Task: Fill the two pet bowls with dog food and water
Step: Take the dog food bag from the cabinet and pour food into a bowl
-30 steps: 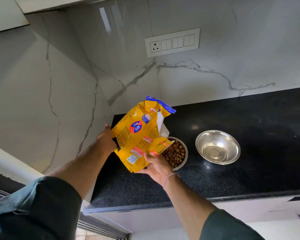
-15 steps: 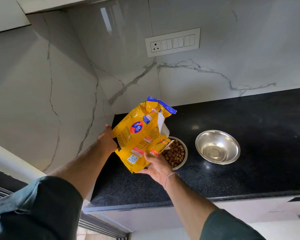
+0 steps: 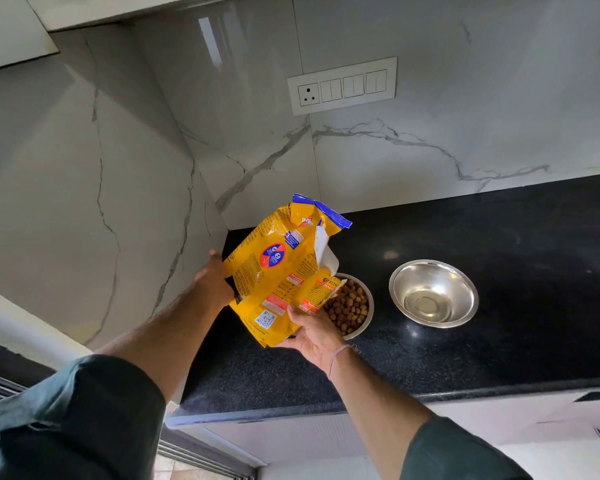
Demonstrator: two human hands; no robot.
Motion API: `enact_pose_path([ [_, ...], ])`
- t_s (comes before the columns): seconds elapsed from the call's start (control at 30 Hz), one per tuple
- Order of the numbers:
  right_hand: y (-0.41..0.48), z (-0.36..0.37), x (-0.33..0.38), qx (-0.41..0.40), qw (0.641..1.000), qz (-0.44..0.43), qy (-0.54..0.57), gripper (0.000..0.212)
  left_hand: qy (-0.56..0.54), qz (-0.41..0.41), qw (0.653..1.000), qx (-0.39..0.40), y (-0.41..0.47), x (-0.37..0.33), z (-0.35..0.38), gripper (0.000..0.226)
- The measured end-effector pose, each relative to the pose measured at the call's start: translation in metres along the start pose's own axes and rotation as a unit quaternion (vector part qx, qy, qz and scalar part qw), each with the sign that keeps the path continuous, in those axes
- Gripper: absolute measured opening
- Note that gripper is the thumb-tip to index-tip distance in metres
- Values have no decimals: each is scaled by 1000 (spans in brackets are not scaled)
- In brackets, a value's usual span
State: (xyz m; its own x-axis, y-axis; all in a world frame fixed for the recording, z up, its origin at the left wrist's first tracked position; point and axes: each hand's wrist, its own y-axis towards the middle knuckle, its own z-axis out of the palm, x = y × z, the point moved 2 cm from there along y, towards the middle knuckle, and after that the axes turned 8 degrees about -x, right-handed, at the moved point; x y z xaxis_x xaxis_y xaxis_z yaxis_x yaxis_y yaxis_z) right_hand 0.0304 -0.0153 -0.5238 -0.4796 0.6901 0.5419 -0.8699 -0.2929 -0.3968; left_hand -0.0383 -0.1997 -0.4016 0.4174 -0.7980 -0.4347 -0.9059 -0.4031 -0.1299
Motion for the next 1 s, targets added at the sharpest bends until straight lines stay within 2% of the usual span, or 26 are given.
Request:
enact_pose_path([
  [0.07, 1, -1, -2, 3, 1000, 0, 3, 61, -25, -25, 999, 19, -1, 1, 3, 79],
  [0.2, 2, -2, -2, 1, 1000, 1, -4, 57, -83, -19, 995, -51, -8, 4, 3, 76],
  [0.23, 3, -2, -2, 1, 1000, 0, -4, 57, -164, -49, 983, -70, -2, 9, 4, 76],
  [0.27, 3, -2, -2, 3, 1000, 0, -3, 58, -186, -59, 979, -67, -3, 11, 4, 77],
  [0.3, 2, -2, -2, 6, 1000, -1, -2, 59, -258, -112, 958, -57, -1, 8, 4, 78],
  [0.37, 2, -1, -2, 9, 1000, 0, -4, 61, -285, -126, 950, -25, 1, 6, 9, 79],
  [0.4, 2, -1, -2, 8, 1000, 0, -6, 61, -256, -100, 961, -8, 1, 4, 12, 77],
  [0.43, 3, -2, -2, 6, 1000, 0, -9, 61, -280, -95, 955, -11, 8, 5, 14, 71],
  [0.47, 3, -2, -2, 2, 1000, 0, -11, 61, -277, -132, 951, -37, 12, 11, 13, 59],
  [0.5, 3, -2, -2, 0, 1000, 0, -13, 61, -319, -197, 926, -43, 13, 13, 11, 51],
  [0.53, 3, -2, -2, 0, 1000, 0, -14, 61, -335, -258, 906, -16, 14, 15, 14, 51],
  [0.57, 2, -2, -2, 1, 1000, -1, -14, 61, -343, -261, 903, -16, 21, 18, 18, 54],
  [0.6, 1, -1, -2, 3, 1000, -2, -12, 60, -331, -219, 918, -1, 39, 27, 28, 57],
  [0.67, 0, -1, -3, 2, 1000, -4, -12, 60, -321, -146, 935, 30, 110, 69, 72, 78],
  [0.73, 0, -2, -3, -2, 1000, -5, -22, 60, -362, -181, 914, 36, 139, 77, 83, 75],
  [0.77, 0, -2, -3, -4, 1000, -6, -26, 58, -378, -225, 898, 4, 143, 81, 83, 68],
  [0.8, 0, -2, -3, -4, 1000, -8, -29, 56, -376, -253, 891, 4, 116, 69, 67, 64],
  [0.83, -1, -2, -3, -3, 1000, -10, -28, 55, -327, -240, 914, 13, 71, 47, 42, 61],
  [0.9, -4, 0, -2, -5, 1000, -12, -24, 56, -187, -160, 969, 25, 21, 22, 17, 54],
  [0.93, -5, 1, -2, -8, 1000, -12, -24, 57, -114, -94, 989, 10, 13, 19, 10, 48],
  [0.97, -6, 1, -2, -10, 999, -14, -28, 55, -155, -105, 982, -11, 7, 13, 9, 51],
  [1.0, -7, 1, -2, -11, 999, -14, -32, 53, -166, -75, 983, -1, -2, 8, 9, 61],
])
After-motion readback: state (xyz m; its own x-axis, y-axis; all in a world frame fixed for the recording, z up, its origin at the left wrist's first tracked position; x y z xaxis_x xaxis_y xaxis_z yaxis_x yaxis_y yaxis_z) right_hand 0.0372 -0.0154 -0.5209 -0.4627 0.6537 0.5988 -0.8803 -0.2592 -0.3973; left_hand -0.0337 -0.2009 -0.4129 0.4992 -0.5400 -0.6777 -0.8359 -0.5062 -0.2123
